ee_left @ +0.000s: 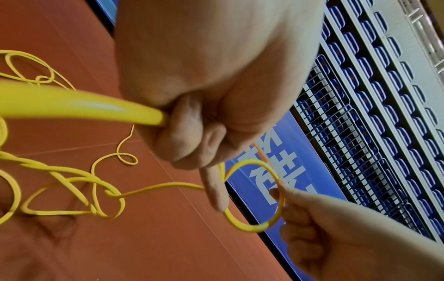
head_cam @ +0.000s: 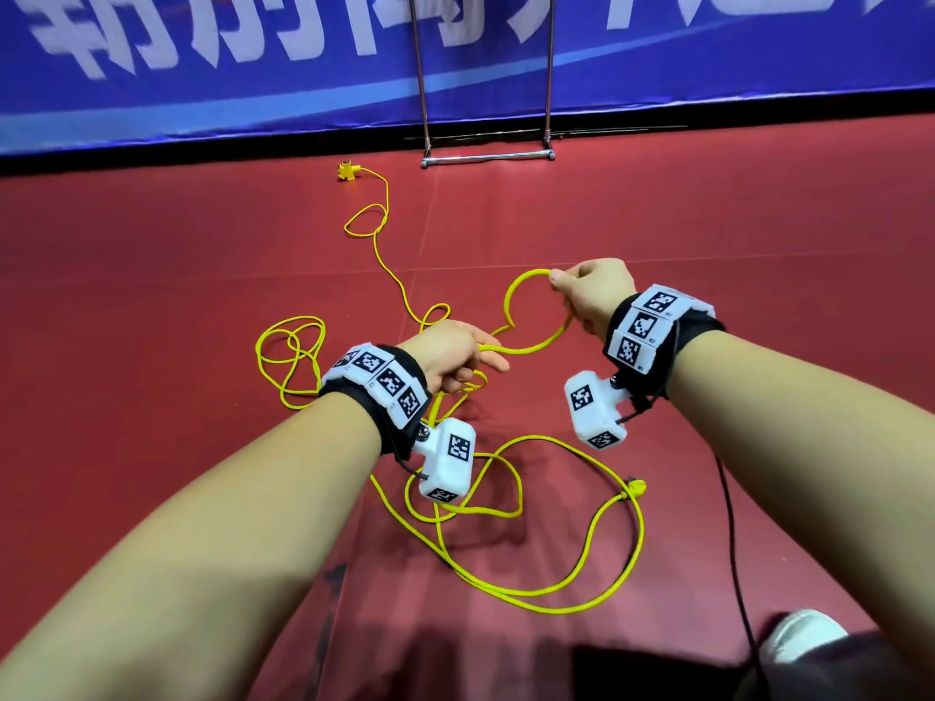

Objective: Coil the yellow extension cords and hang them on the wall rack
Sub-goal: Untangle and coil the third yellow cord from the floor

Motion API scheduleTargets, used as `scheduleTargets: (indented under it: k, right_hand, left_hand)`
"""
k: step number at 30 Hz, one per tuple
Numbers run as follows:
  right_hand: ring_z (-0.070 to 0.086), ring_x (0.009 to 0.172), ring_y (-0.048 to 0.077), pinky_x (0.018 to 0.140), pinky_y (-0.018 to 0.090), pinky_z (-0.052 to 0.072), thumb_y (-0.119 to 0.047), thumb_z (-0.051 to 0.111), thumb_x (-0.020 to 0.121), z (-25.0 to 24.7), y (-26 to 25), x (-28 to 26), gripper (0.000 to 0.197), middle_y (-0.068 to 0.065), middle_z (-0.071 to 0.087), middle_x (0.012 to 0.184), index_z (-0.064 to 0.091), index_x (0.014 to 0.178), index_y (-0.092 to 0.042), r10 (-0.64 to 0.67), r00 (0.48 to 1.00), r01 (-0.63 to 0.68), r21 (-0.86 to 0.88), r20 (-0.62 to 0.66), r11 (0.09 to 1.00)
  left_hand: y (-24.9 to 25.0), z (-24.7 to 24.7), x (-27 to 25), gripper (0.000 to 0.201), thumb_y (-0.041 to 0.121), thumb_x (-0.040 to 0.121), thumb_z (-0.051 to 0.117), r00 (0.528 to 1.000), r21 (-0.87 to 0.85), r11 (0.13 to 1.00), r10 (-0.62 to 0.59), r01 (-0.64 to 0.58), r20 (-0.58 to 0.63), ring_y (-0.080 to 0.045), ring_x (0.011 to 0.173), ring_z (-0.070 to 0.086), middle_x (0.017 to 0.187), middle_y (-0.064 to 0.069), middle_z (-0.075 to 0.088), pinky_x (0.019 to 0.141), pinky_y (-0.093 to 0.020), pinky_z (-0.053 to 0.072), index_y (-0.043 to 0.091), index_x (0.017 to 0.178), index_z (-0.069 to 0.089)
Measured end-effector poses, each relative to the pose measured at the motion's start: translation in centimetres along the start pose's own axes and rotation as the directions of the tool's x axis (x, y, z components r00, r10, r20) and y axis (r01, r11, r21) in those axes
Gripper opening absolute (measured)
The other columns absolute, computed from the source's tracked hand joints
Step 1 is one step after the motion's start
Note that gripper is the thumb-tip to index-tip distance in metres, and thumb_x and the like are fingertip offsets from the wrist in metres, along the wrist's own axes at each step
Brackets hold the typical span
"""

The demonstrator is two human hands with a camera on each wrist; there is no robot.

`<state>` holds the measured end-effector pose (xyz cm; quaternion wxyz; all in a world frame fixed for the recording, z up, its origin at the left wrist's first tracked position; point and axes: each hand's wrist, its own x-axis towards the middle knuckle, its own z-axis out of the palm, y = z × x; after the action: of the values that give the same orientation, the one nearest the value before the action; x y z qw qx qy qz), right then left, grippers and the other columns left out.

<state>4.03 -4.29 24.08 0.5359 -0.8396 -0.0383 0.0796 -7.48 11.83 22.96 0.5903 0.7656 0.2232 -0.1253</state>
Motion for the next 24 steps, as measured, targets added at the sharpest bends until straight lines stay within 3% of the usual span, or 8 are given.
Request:
scheduleTargets:
  k: [2, 4, 7, 11, 14, 16, 20, 24]
  right_hand:
    - [0.044, 0.045, 0.021, 0.05, 0.027, 0.036, -0.039, 0.065, 0.09, -0.7, 0.6, 0.2, 0.03, 0.001, 0.05, 0.053, 0.066, 0.071, -0.016, 0.006, 0.999, -0.011, -0.155, -0.035, 0.988]
    - [0.048, 0.051, 0.025, 0.055, 0.032, 0.041, -0.038, 0.059, 0.093, -0.8, 1.1, 0.4, 0.034, 0.007, 0.055, 0.06, 0.062, 0.071, -0.012, 0.063, 0.998, -0.066, -0.149, -0.023, 0.987]
    - [0.047, 0.049, 0.023, 0.051, 0.029, 0.041, -0.03, 0.05, 0.1, -0.8, 1.0, 0.5, 0.035, 0.012, 0.059, 0.065, 0.055, 0.073, -0.008, 0.184, 0.983, -0.182, 0.093, -0.011, 0.979]
    - [0.045, 0.041, 0.018, 0.041, 0.016, 0.035, -0.026, 0.047, 0.103, -0.6, -0.5, 0.3, 0.028, 0.005, 0.054, 0.061, 0.048, 0.078, -0.013, 0.25, 0.968, -0.227, 0.474, 0.014, 0.851]
    - [0.055, 0.034, 0.013, 0.036, 0.016, 0.033, -0.021, 0.044, 0.105, -0.2, -1.7, 0.1, 0.028, 0.003, 0.048, 0.06, 0.046, 0.078, -0.012, 0.244, 0.969, -0.211, 0.668, 0.046, 0.713]
    - [0.055, 0.036, 0.011, 0.038, 0.018, 0.031, -0.022, 0.046, 0.104, 0.0, -2.4, -0.3, 0.031, 0.0, 0.049, 0.052, 0.046, 0.075, -0.012, 0.204, 0.971, -0.23, 0.686, 0.12, 0.69]
    - [0.044, 0.036, 0.006, 0.036, 0.015, 0.027, -0.028, 0.053, 0.101, 0.2, -3.0, -0.7, 0.027, -0.003, 0.047, 0.053, 0.045, 0.077, -0.018, 0.093, 0.952, -0.259, 0.61, 0.29, 0.748]
    - [0.046, 0.039, 0.008, 0.042, 0.017, 0.032, -0.028, 0.064, 0.094, 0.5, -2.6, -1.4, 0.029, -0.002, 0.051, 0.059, 0.047, 0.072, -0.02, -0.033, 0.941, -0.105, 0.385, 0.336, 0.917]
  left_hand:
    - [0.1, -0.2, 0.0, 0.047, -0.012, 0.082, 0.027, 1.0, 0.001, 1.0, 0.013, -0.013, -0.012, -0.007, 0.035, 0.025, 0.1, -0.009, 0.072, 0.038, -0.011, 0.017, 0.007, 0.115, 0.055]
    - [0.2, -0.1, 0.0, 0.049, -0.011, 0.08, 0.028, 0.999, 0.011, 0.999, 0.036, -0.035, -0.031, -0.007, 0.035, 0.026, 0.103, -0.01, 0.073, 0.038, -0.011, 0.018, 0.006, 0.116, 0.055]
    - [0.3, 0.2, -0.2, 0.051, -0.011, 0.078, 0.027, 0.996, 0.013, 0.998, 0.067, -0.067, -0.054, -0.008, 0.037, 0.027, 0.099, -0.008, 0.074, 0.039, -0.01, 0.018, 0.006, 0.114, 0.057]
    - [0.1, 0.8, -0.2, 0.047, -0.008, 0.081, 0.028, 0.997, 0.046, 0.996, 0.078, -0.076, -0.026, -0.009, 0.04, 0.029, 0.092, -0.005, 0.074, 0.041, -0.012, 0.018, 0.011, 0.112, 0.058]
    - [-0.4, 2.2, -0.5, 0.032, -0.006, 0.087, 0.048, 0.991, 0.107, 0.99, 0.08, -0.091, 0.104, -0.009, 0.043, 0.032, 0.075, 0.0, 0.069, 0.041, -0.013, 0.02, 0.016, 0.107, 0.06]
    - [-0.6, 3.1, -0.8, 0.032, -0.004, 0.086, 0.06, 0.978, 0.161, 0.981, 0.073, -0.105, 0.195, -0.009, 0.047, 0.04, 0.061, 0.008, 0.063, 0.043, -0.015, 0.027, 0.015, 0.112, 0.064]
    - [0.1, 3.4, -0.8, 0.048, -0.013, 0.082, 0.042, 0.979, 0.285, 0.951, 0.062, -0.117, 0.195, -0.008, 0.058, 0.048, 0.076, 0.008, 0.065, 0.05, -0.017, 0.032, 0.013, 0.115, 0.067]
    - [1.3, 1.6, -0.2, 0.042, 0.0, 0.091, 0.035, 0.999, -0.091, 0.995, 0.034, -0.036, -0.031, -0.017, 0.094, 0.06, 0.114, -0.005, 0.068, 0.065, -0.027, 0.043, 0.011, 0.124, 0.06]
